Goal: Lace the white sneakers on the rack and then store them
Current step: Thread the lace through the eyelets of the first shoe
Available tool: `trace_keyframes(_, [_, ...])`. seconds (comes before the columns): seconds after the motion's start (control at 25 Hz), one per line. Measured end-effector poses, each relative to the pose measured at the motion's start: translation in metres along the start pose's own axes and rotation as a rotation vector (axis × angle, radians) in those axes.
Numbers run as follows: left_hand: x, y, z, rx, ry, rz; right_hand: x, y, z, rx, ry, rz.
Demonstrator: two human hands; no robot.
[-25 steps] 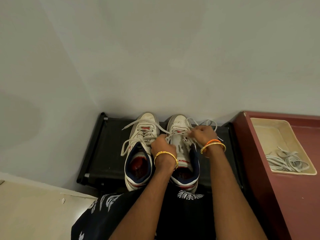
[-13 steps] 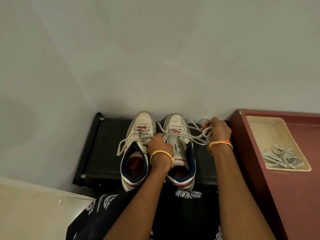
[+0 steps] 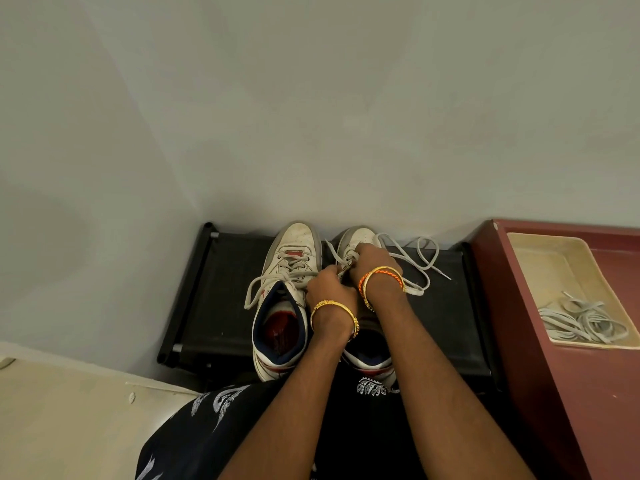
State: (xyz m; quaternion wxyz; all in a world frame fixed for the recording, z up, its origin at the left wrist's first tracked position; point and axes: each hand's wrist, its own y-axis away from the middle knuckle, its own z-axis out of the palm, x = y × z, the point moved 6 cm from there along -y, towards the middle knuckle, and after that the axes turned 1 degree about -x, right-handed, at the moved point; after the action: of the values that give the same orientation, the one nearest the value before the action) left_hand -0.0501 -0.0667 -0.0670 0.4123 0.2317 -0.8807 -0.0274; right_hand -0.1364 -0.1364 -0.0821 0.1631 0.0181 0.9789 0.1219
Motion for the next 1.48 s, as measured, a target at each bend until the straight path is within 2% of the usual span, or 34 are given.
trace_keyframes(0.12, [-0.001, 0.0, 0.001, 0.006, 0.006, -0.006, 0.0, 0.003, -0.002, -0.037, -0.013, 0.006])
trace_keyframes(0.28, [-0.003, 0.001, -0.003, 0.04, 0.051, -0.033, 0.011, 0.008, -0.003, -0.195, -0.168, 0.0])
trace_keyframes(0.44, [0.0, 0.004, -0.005, 0.069, 0.065, -0.053, 0.041, 0.021, -0.026, -0.364, -0.417, 0.028])
trace_keyframes(0.52, [-0.001, 0.002, -0.006, 0.071, 0.067, -0.078, 0.061, 0.031, -0.038, -0.397, -0.655, 0.075])
trace_keyframes(0.6, [-0.005, -0.001, -0.007, 0.074, 0.074, -0.109, 0.093, 0.037, -0.052, -0.291, -1.164, 0.201])
trace_keyframes(0.68, [-0.005, -0.001, -0.007, 0.071, 0.07, -0.113, 0.127, 0.044, -0.066, -0.043, -1.693, 0.372])
trace_keyframes(0.72, [-0.003, 0.0, -0.007, 0.068, 0.068, -0.107, 0.145, 0.049, -0.067, 0.114, -1.789, 0.471])
trace_keyframes(0.76, [-0.001, 0.001, -0.006, 0.064, 0.063, -0.1, 0.158, 0.055, -0.064, 0.237, -1.747, 0.564])
trace_keyframes(0.8, [0.0, 0.001, -0.005, 0.06, 0.058, -0.096, 0.166, 0.059, -0.057, 0.294, -1.603, 0.653])
trace_keyframes(0.88, [0.001, 0.002, -0.003, 0.043, 0.042, -0.089, 0.161, 0.059, -0.046, 0.262, -1.274, 0.739])
trace_keyframes(1.0, [0.007, 0.0, 0.0, -0.009, -0.053, -0.021, 0.126, 0.042, -0.039, 0.086, -0.785, 0.624])
trace_keyframes(1.12, [0.019, -0.01, 0.001, -0.053, -0.18, 0.116, 0.066, 0.034, -0.036, -0.057, -0.404, 0.33])
trace_keyframes(1.2, [0.021, -0.02, 0.002, -0.081, -0.255, 0.172, 0.036, 0.035, -0.019, -0.113, -0.301, 0.238])
trace_keyframes(1.32, [0.022, -0.03, 0.006, -0.124, -0.292, 0.216, 0.039, 0.032, -0.007, -0.09, -0.278, 0.314])
trace_keyframes(1.48, [0.046, -0.04, 0.013, -0.118, -0.416, 0.404, 0.07, 0.025, -0.013, -0.109, -0.464, 0.39])
